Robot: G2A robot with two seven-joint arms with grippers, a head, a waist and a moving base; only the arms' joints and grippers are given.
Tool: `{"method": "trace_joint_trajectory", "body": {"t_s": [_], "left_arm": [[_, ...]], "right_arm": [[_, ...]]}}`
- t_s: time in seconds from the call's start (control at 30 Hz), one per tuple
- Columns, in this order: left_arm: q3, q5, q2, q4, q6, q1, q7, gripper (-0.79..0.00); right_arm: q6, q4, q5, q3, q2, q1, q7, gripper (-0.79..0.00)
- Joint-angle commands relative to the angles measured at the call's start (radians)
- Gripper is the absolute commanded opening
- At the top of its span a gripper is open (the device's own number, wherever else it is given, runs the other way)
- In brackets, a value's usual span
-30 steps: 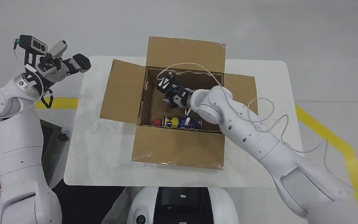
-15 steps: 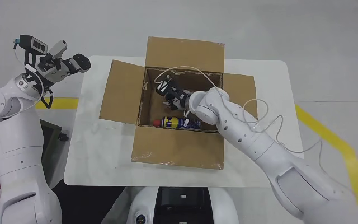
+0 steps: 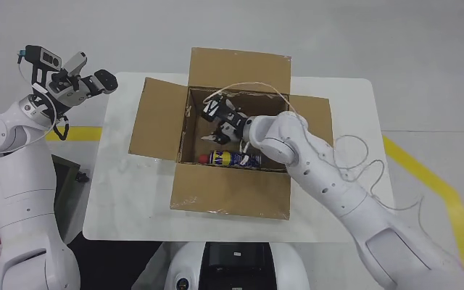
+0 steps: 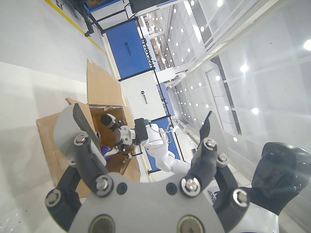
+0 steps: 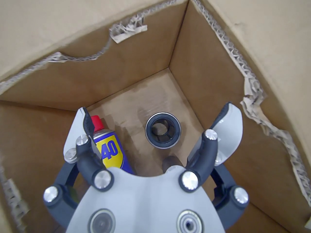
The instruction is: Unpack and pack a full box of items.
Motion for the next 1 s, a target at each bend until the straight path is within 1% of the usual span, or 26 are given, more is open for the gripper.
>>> {"method": "trace_joint_trajectory", "body": {"t_s": [0.0,0.17,0.33,0.47,0.63,0.83,0.97], "left_arm": [[0.000,0.000,0.000,0.000,0.000,0.000,0.000,0.000],[0.000,0.000,0.000,0.000,0.000,0.000,0.000,0.000],[0.000,0.000,0.000,0.000,0.000,0.000,0.000,0.000],[0.000,0.000,0.000,0.000,0.000,0.000,0.000,0.000],[0.000,0.000,0.000,0.000,0.000,0.000,0.000,0.000],[0.000,0.000,0.000,0.000,0.000,0.000,0.000,0.000],[0.000,0.000,0.000,0.000,0.000,0.000,0.000,0.000]], "right_arm": [[-0.006,-0.070,-0.006,0.033,0.013,-0.031,0.021,0.000],[-0.031,-0.218,0.018,0.120,0.041,-0.115,0.064,0.000],[-0.042,-0.309,0.095,0.201,0.060,-0.177,0.116,0.000],[-0.030,-0.350,0.193,0.249,0.070,-0.210,0.191,0.000],[0.011,-0.400,0.305,0.314,0.082,-0.232,0.287,0.000],[0.011,-0.439,0.472,0.397,0.097,-0.282,0.321,0.000],[0.014,-0.465,0.531,0.463,0.110,-0.320,0.334,0.000]]}}
